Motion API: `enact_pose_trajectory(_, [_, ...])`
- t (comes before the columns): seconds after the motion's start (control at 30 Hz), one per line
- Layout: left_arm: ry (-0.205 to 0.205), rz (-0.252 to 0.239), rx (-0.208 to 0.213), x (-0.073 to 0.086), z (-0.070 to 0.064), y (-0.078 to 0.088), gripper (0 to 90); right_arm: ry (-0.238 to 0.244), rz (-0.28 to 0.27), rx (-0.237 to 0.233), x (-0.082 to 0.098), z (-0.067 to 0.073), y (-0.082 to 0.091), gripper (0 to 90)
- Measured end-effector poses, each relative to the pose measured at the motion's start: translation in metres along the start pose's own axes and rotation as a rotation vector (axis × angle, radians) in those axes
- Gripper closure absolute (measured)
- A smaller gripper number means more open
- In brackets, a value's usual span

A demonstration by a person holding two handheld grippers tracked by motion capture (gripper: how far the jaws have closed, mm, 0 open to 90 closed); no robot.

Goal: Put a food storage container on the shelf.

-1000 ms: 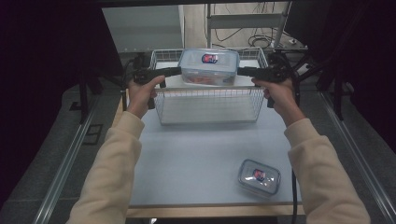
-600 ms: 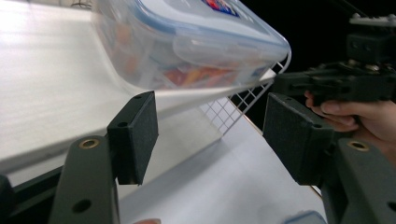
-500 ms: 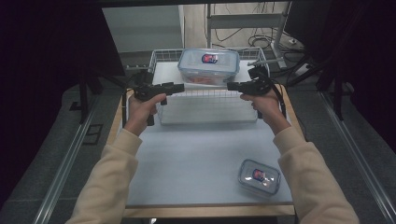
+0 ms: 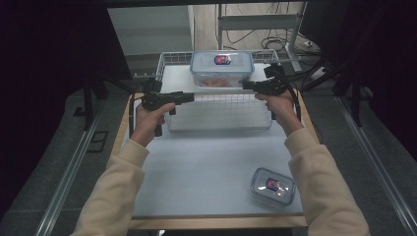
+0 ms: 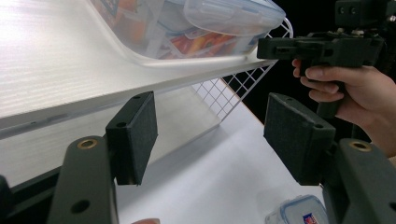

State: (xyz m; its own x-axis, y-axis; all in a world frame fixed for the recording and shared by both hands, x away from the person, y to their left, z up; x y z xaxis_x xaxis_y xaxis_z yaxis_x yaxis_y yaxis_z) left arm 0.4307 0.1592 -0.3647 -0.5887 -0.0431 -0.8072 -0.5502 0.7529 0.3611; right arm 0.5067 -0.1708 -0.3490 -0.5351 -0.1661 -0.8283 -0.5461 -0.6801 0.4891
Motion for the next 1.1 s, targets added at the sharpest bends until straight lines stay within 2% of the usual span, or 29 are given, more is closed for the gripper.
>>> enact_pose_trajectory(0.1, [-0.004, 0.002, -0.003, 0.001, 0.000, 0.000, 34.4, -0.009, 0.001, -0.006, 0.000, -0.003, -0.001, 89.1])
enact_pose_trajectory(0.2, [0.009, 0.004, 0.003, 0.002, 0.001, -0.001, 34.1, -0.012, -0.003, 0.000, 0.001, -0.004, -0.001, 89.1])
enact_pose_trajectory(0.4, [-0.003, 0.014, 0.004, 0.004, -0.002, -0.004, 33.8, -0.024, -0.004, -0.008, 0.001, -0.006, 0.000, 89.0])
enact_pose_trajectory(0.6, [0.002, 0.009, -0.007, 0.010, -0.001, -0.003, 33.9, -0.006, -0.021, -0.029, 0.006, -0.003, 0.013, 89.0])
enact_pose_trajectory(0.67, [0.001, 0.003, -0.021, 0.015, -0.001, -0.003, 34.2, -0.006, -0.024, -0.035, 0.008, -0.003, 0.018, 89.0])
enact_pose_trajectory(0.8, [-0.002, -0.003, -0.018, 0.026, -0.002, -0.002, 34.3, 0.005, -0.031, -0.057, 0.019, 0.000, 0.031, 89.0])
enact_pose_trajectory(0.97, [0.018, -0.009, 0.000, 0.044, -0.004, -0.001, 33.9, 0.000, -0.037, -0.103, 0.035, 0.000, 0.043, 89.0])
enact_pose_trajectory(1.1, [0.016, -0.011, 0.010, 0.061, -0.007, 0.000, 34.0, -0.003, -0.035, -0.125, 0.053, -0.002, 0.050, 89.0])
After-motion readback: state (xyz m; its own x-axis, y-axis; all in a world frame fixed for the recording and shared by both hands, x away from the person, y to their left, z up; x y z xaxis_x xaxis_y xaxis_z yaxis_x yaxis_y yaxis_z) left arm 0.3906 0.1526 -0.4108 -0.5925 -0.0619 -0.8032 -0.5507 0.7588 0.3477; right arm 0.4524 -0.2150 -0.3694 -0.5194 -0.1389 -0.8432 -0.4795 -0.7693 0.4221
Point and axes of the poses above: each handheld gripper's, and its own axes: y roughly backward along the jaws, x roughly out of its underside, z roughly to its left, the point moved 2 cm from there along -y, roughly forward along the jaws, and after that the axes turned 1 degree about -y, right-handed, at the moved point
